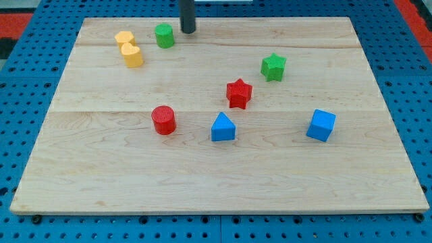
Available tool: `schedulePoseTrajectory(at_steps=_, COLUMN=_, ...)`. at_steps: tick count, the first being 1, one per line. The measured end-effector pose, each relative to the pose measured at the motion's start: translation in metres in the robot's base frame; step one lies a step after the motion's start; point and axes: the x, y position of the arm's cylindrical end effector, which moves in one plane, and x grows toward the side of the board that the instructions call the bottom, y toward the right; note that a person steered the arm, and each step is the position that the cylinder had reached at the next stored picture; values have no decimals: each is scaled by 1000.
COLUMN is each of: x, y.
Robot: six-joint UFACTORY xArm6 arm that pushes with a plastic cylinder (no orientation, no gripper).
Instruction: Move green star into yellow heart and green circle
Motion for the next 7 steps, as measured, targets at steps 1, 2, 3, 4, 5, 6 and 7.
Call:
schedulePoseTrajectory(at_steps=1, x=19, y=-27)
schedulePoseTrajectory(at_steps=2, x=21, y=-54)
schedulePoseTrajectory(at_steps=3, x=17, y=13)
schedulePoseTrajectory(at_steps=4, x=17, y=112)
schedulePoseTrajectory(at_steps=5, x=17, y=190)
schedulePoseTrajectory(at_steps=6, x=18, y=257)
schedulePoseTrajectory(at_steps=7, x=71, y=274)
